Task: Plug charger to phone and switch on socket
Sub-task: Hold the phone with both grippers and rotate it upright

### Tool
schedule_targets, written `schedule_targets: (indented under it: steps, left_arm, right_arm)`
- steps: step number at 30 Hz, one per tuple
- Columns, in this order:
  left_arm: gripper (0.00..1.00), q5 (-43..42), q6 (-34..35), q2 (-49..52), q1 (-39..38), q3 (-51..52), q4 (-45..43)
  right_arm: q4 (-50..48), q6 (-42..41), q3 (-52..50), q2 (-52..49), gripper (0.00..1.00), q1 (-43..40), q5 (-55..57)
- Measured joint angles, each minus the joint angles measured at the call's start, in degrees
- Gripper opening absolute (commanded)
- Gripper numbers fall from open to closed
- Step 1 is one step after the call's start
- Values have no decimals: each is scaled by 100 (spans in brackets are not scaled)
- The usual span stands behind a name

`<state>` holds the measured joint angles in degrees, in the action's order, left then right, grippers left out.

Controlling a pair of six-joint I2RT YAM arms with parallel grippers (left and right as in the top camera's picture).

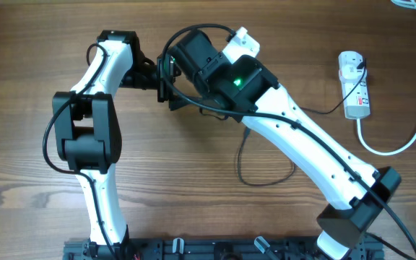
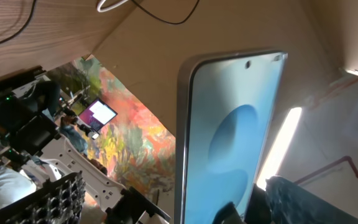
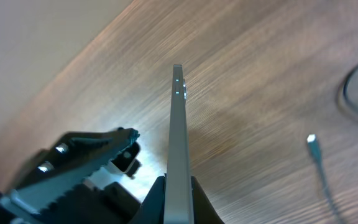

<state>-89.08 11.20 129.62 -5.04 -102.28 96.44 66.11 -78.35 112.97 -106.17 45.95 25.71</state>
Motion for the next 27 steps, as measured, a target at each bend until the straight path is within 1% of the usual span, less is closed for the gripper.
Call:
schedule_targets:
  steps: [2, 3, 5, 8, 9, 10, 11, 12, 14, 15, 17, 20, 22, 24, 27]
  left_arm:
    - [91, -2, 2, 0, 0, 0, 4]
    - [89, 0, 22, 0, 0, 0, 4]
    - [86, -2, 136, 0, 0, 0, 4]
    - [85, -4, 380, 0, 0, 0, 4]
    - [80, -17, 437, 0, 0, 0, 2]
    - [80, -20, 461, 0, 0, 0, 2]
    - [80, -20, 483, 0, 0, 0, 4]
    - [83, -20, 520, -4, 0, 0, 2]
    - [84, -20, 603, -96, 0, 0, 2]
    - [82, -20, 634, -164, 0, 0, 4]
    - [74, -22, 675, -260, 0, 0, 4]
    - [70, -20, 719, -280, -11, 0, 0]
    - [66, -22, 737, -282, -26, 0, 2]
    - [59, -24, 756, -282, -37, 0, 4]
    - [58, -22, 820, -282, -37, 0, 4]
  right_arm:
    - [105, -831, 0, 2, 5, 2, -96]
    - [168, -1443, 0, 2, 4, 0, -203]
    - [262, -1971, 0, 2, 4, 0, -326]
    - [531, -2588, 0, 2, 4, 2, -393]
    - [544, -2710, 0, 2, 4, 0, -404]
    - [546, -2857, 0, 2, 5, 2, -409]
    - [546, -3027, 0, 2, 4, 2, -411]
    - [555, -3394, 0, 2, 4, 2, -452]
    - [522, -3703, 0, 2, 5, 2, -511]
    - [496, -3773, 0, 2, 5, 2, -525]
    - [367, -3869, 0, 2, 5, 2, -575]
    - [256, -3912, 0, 2, 5, 2, -675]
    - [238, -3930, 0, 2, 4, 2, -723]
    - [179, -3943, 0, 0, 5, 2, -767]
    - [79, -3952, 0, 2, 5, 2, -776]
